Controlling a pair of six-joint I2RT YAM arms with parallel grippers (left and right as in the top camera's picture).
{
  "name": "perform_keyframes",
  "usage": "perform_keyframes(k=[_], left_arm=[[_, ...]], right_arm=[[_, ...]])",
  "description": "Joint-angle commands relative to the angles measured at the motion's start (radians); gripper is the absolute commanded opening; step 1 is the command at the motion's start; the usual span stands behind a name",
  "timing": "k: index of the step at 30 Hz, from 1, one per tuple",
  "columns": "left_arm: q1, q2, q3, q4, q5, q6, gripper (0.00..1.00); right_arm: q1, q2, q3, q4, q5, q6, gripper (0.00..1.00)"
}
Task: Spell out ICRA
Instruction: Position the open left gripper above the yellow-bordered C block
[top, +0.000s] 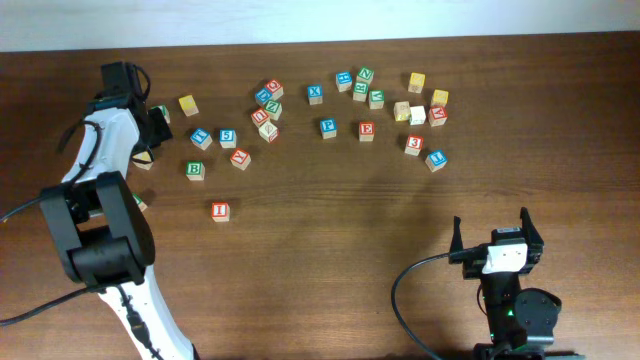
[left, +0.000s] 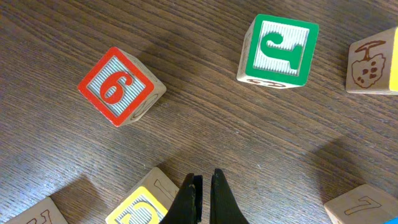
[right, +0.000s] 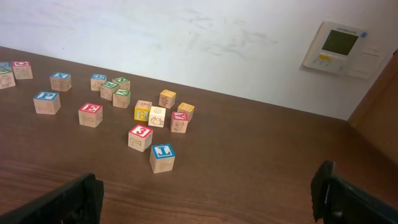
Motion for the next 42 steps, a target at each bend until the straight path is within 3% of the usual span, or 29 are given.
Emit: perform_keyframes(k=[1,34,42], left_arm=[[0.003,0.013,-0.027,-0.002,-0.018,-0.005,0.00],[0.003,0.013,-0.033,-0.143,-0.020,-0.005,0.00],[0.003,0.013,-0.033,-0.191,-0.097,-0.005,0.00]], right_arm=[[0.000,-0.006,-0.005,-0.004,-0.009,0.004,0.98],[0.000,-0.006,-0.005,-0.004,-0.009,0.004,0.98],[0.000,-0.006,-0.005,-0.004,-0.009,0.004,0.98]])
